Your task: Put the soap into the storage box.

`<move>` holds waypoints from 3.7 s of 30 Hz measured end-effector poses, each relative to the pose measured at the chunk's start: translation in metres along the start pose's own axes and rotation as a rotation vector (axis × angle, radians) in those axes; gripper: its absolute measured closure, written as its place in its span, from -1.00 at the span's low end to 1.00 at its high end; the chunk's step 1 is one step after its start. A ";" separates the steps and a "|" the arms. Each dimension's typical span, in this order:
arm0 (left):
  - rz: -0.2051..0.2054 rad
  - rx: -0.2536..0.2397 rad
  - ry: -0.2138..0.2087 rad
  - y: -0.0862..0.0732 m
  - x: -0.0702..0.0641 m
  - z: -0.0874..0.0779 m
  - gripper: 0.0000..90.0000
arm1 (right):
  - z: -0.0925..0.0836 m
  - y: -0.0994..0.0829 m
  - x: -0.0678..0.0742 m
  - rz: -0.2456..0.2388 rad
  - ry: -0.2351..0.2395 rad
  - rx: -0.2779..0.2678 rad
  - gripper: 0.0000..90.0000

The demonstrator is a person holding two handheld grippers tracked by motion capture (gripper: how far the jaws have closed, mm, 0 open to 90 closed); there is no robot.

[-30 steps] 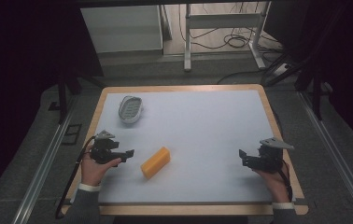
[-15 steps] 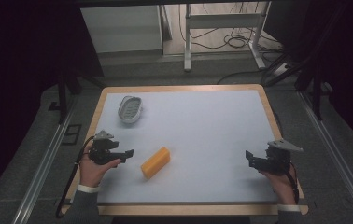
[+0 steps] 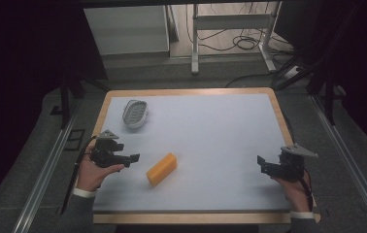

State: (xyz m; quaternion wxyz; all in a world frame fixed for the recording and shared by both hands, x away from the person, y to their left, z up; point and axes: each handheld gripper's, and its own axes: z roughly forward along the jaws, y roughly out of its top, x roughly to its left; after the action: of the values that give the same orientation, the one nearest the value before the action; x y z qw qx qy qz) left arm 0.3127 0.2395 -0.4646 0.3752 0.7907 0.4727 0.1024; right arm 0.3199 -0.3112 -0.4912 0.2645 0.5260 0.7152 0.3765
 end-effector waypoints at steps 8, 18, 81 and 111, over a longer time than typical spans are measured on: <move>0.028 -0.010 0.005 0.008 -0.002 -0.008 -0.55 | 0.001 0.000 0.001 -0.005 -0.007 0.003 -0.90; 0.062 -0.007 0.003 0.016 -0.007 -0.008 -0.52 | -0.001 -0.001 0.001 -0.005 -0.018 0.004 -0.90; 0.181 0.257 -0.046 0.020 -0.088 0.080 -0.12 | 0.007 -0.005 0.005 -0.028 -0.028 0.046 -0.90; 0.160 0.170 -0.040 0.018 -0.074 0.064 0.36 | 0.007 -0.005 0.005 -0.038 -0.039 0.048 -0.90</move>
State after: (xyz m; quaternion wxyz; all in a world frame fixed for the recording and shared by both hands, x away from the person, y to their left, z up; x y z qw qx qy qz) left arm 0.3184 0.1419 -0.4822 0.3067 0.8569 0.4075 0.0755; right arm 0.3208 -0.3055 -0.4988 0.2727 0.5258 0.7285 0.3442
